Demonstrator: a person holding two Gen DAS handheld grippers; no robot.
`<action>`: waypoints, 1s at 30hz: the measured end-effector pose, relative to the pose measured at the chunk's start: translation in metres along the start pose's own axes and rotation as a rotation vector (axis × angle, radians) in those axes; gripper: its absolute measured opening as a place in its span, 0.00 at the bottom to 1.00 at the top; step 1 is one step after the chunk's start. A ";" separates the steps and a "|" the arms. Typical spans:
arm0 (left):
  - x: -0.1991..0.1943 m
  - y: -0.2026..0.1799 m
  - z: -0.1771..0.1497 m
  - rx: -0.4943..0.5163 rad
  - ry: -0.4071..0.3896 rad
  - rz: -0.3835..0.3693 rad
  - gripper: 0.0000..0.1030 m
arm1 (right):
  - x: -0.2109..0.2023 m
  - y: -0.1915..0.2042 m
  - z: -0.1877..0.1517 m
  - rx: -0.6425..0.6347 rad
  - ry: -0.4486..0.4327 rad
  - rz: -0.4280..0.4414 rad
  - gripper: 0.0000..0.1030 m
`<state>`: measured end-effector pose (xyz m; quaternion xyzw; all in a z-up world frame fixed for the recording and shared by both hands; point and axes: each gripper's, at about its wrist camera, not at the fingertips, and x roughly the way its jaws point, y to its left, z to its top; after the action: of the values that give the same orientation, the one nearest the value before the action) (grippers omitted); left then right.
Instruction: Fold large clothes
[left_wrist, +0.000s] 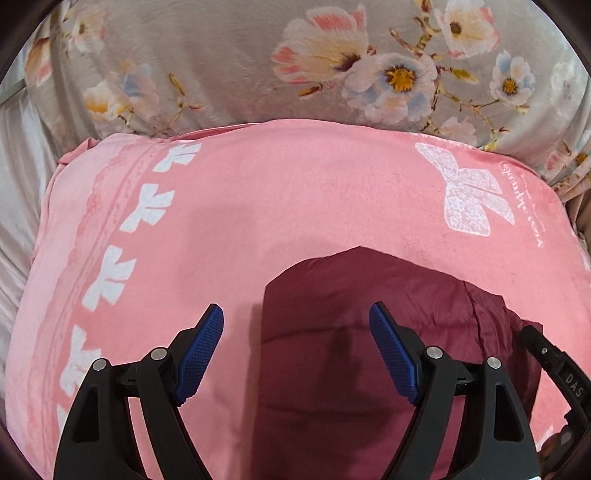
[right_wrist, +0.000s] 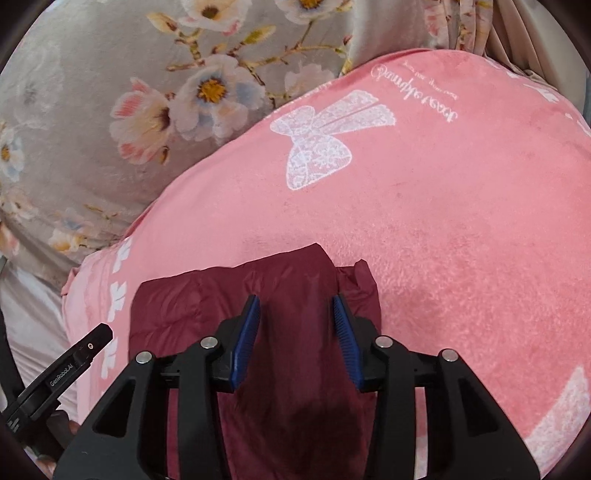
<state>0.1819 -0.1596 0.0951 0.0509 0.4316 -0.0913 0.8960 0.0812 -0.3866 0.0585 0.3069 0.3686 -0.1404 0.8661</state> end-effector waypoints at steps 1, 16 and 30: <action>0.009 -0.004 0.001 0.009 0.010 0.007 0.77 | 0.005 0.000 -0.001 -0.004 -0.002 -0.009 0.32; 0.076 -0.040 -0.026 0.059 -0.002 0.022 0.86 | 0.058 -0.014 -0.026 -0.070 -0.046 -0.082 0.27; 0.090 -0.048 -0.034 0.068 -0.041 0.054 0.88 | 0.064 -0.010 -0.028 -0.087 -0.061 -0.099 0.27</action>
<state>0.2014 -0.2112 0.0032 0.0911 0.4084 -0.0830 0.9044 0.1053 -0.3777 -0.0070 0.2458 0.3624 -0.1761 0.8816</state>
